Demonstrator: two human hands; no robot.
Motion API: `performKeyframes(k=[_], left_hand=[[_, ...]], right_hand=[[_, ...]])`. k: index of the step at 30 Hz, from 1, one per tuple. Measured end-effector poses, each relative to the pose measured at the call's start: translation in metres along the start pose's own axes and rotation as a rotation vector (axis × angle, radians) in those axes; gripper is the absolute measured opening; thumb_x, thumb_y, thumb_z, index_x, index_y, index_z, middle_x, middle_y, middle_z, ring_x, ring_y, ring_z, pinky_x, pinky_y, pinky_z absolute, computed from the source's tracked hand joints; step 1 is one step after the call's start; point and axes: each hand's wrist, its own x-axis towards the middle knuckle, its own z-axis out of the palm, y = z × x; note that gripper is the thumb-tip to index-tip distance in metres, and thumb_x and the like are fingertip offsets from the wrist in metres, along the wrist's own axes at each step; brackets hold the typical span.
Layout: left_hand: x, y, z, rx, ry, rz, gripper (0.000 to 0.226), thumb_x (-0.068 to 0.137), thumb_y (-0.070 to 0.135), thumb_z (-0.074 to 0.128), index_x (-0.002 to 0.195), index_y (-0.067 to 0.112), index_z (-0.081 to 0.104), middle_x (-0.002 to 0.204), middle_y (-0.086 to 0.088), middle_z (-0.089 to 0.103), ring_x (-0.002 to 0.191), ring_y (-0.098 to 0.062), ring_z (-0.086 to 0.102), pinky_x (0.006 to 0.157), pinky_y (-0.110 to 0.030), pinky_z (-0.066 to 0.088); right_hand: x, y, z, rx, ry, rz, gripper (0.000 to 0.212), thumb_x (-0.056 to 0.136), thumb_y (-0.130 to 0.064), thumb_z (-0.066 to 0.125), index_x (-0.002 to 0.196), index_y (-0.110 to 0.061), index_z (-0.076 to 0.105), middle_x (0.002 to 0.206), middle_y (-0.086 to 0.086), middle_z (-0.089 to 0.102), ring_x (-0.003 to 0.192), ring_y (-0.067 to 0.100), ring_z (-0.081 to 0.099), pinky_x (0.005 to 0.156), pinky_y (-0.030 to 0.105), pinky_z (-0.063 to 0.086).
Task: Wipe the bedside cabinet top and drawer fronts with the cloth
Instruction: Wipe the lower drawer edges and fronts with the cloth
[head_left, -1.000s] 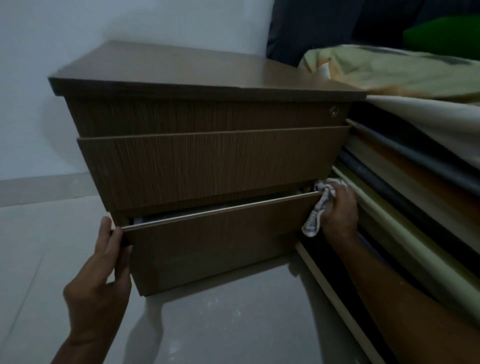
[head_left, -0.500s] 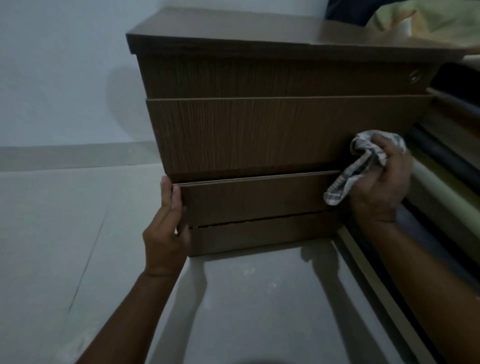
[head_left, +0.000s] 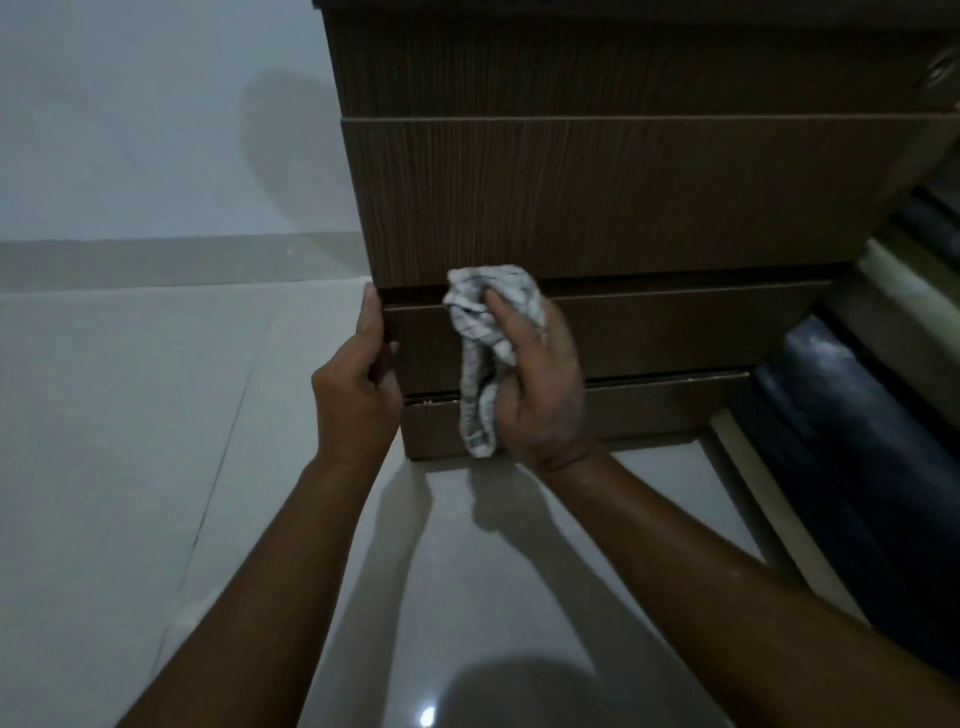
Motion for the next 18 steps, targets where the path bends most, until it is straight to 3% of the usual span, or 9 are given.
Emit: performKeyframes(k=[3, 5, 7, 9, 11, 13, 14, 16, 18], left_hand=[[-0.001, -0.006, 0.002, -0.031, 0.0, -0.058, 0.067, 0.082, -0.019, 0.057, 0.146, -0.004, 0.046, 0.087, -0.004, 0.066, 0.074, 0.001, 0.05, 0.077, 0.004, 0.038], [-0.001, -0.011, 0.002, -0.04, -0.012, -0.077, 0.067, 0.083, -0.013, 0.062, 0.147, 0.003, 0.048, 0.087, 0.004, 0.064, 0.072, -0.007, 0.054, 0.074, -0.002, 0.04], [-0.001, -0.014, 0.004, -0.064, -0.013, -0.081, 0.063, 0.087, -0.006, 0.067, 0.146, 0.007, 0.05, 0.093, 0.019, 0.066, 0.075, -0.01, 0.057, 0.075, -0.004, 0.043], [-0.001, -0.014, 0.007, -0.093, 0.002, -0.083, 0.059, 0.09, -0.003, 0.067, 0.146, 0.008, 0.051, 0.099, 0.045, 0.061, 0.082, -0.002, 0.057, 0.079, -0.004, 0.044], [-0.004, -0.016, 0.01, -0.107, 0.011, -0.093, 0.06, 0.09, -0.006, 0.064, 0.146, 0.01, 0.051, 0.099, 0.055, 0.055, 0.085, 0.002, 0.056, 0.083, -0.002, 0.044], [-0.006, -0.019, 0.012, -0.12, 0.024, -0.101, 0.06, 0.09, -0.008, 0.061, 0.146, 0.009, 0.051, 0.102, 0.045, 0.061, 0.088, 0.003, 0.055, 0.086, -0.002, 0.043], [-0.006, -0.019, 0.012, -0.114, 0.028, -0.098, 0.059, 0.09, -0.009, 0.06, 0.146, 0.008, 0.051, 0.109, 0.031, 0.065, 0.09, 0.003, 0.056, 0.088, -0.002, 0.043], [-0.006, -0.018, 0.01, -0.085, 0.032, -0.082, 0.057, 0.091, -0.009, 0.06, 0.146, 0.006, 0.05, 0.114, 0.001, 0.07, 0.092, 0.003, 0.056, 0.089, -0.001, 0.042], [-0.005, -0.016, 0.009, -0.081, 0.039, -0.06, 0.057, 0.092, -0.009, 0.06, 0.145, 0.007, 0.05, 0.116, -0.012, 0.071, 0.091, 0.01, 0.057, 0.089, -0.001, 0.041]], right_hand=[[-0.021, 0.002, 0.043, -0.19, -0.021, -0.119, 0.044, 0.1, -0.026, 0.046, 0.139, -0.006, 0.038, 0.148, 0.028, 0.033, 0.143, 0.034, 0.025, 0.121, 0.037, 0.017], [-0.033, 0.005, 0.077, -0.334, -0.089, -0.17, 0.069, 0.087, -0.019, 0.067, 0.144, -0.003, 0.03, 0.15, 0.028, 0.03, 0.146, 0.038, 0.015, 0.122, 0.045, 0.008], [-0.038, 0.007, 0.1, -0.388, -0.15, -0.158, 0.073, 0.087, -0.014, 0.061, 0.148, -0.004, 0.022, 0.149, 0.031, 0.034, 0.141, 0.045, 0.021, 0.122, 0.05, -0.002], [-0.038, 0.01, 0.108, -0.437, -0.172, -0.144, 0.068, 0.088, -0.019, 0.045, 0.15, -0.006, 0.018, 0.154, 0.019, 0.023, 0.145, 0.041, 0.011, 0.12, 0.05, -0.01], [-0.037, 0.017, 0.109, -0.486, -0.184, -0.169, 0.07, 0.089, -0.022, 0.05, 0.152, -0.009, 0.023, 0.156, 0.014, 0.024, 0.146, 0.033, 0.001, 0.12, 0.049, -0.013], [-0.038, 0.033, 0.106, -0.504, -0.137, -0.172, 0.065, 0.088, -0.026, 0.053, 0.148, -0.007, 0.037, 0.151, 0.018, 0.037, 0.144, 0.03, 0.004, 0.12, 0.048, -0.011], [-0.038, 0.04, 0.102, -0.51, -0.113, -0.152, 0.065, 0.087, -0.029, 0.05, 0.147, -0.007, 0.038, 0.15, 0.018, 0.037, 0.144, 0.03, 0.005, 0.121, 0.048, -0.011], [-0.041, 0.059, 0.09, -0.56, -0.094, -0.1, 0.074, 0.085, -0.032, 0.044, 0.153, -0.011, 0.021, 0.15, 0.013, 0.027, 0.145, 0.03, 0.002, 0.121, 0.047, -0.011], [-0.042, 0.076, 0.073, -0.622, -0.058, -0.074, 0.089, 0.085, -0.03, 0.044, 0.157, -0.012, -0.005, 0.149, 0.013, 0.024, 0.147, 0.037, 0.004, 0.121, 0.048, -0.006]])
